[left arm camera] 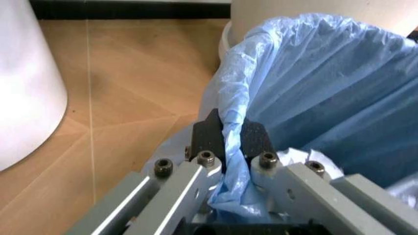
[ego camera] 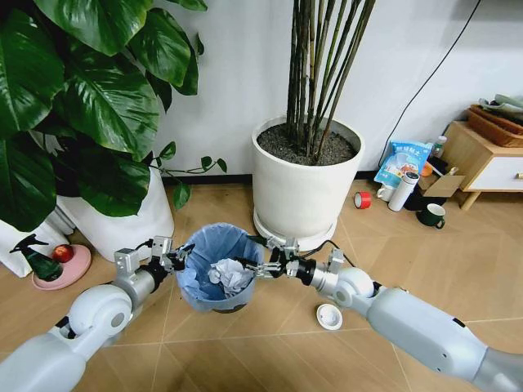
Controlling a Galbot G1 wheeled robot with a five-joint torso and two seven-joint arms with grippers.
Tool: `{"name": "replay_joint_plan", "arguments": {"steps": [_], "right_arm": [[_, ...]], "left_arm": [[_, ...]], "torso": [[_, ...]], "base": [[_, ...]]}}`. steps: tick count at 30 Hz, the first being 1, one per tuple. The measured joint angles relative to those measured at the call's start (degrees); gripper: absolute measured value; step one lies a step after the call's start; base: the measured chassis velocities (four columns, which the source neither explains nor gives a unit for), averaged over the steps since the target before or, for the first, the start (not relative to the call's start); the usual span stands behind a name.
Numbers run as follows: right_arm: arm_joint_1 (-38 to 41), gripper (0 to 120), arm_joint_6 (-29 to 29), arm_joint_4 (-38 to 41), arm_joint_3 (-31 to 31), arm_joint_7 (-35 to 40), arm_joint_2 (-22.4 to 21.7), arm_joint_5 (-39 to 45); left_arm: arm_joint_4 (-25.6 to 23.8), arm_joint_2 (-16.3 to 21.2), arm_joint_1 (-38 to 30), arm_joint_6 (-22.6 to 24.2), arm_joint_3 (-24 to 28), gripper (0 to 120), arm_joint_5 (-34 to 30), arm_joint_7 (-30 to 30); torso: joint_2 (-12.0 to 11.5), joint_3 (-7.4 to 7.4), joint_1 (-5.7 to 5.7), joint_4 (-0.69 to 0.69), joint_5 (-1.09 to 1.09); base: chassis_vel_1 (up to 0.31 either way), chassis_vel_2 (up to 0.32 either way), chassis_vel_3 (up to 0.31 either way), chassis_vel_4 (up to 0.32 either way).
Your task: Pick up the trash bin and place the garbage on the floor into it.
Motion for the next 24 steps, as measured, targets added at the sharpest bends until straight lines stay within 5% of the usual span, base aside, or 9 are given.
{"name": "replay_joint_plan", "arguments": {"steps": [14,24], "right_arm": [[-19.82,100,-4.88,-0.08,18.92,16.83,-4.12,-9.67],[-35.40,100,-7.93,-1.46,31.73,19.86,-1.27,-11.63]], "left_arm": [[-0.60,0.12,3.73,-0.01,-5.08,0,0.06,-0.04],[-1.66,-0.20,7.73,-0.19,-9.20,0,0.89,0.27]], "torso": [[0.00,0.00,0.00,-0.01,0.00],[0.00,-0.01,0.00,-0.02,0.01]], "base": [[0.000,0.000,0.000,0.000],[0.000,0.000,0.000,0.000]]}}
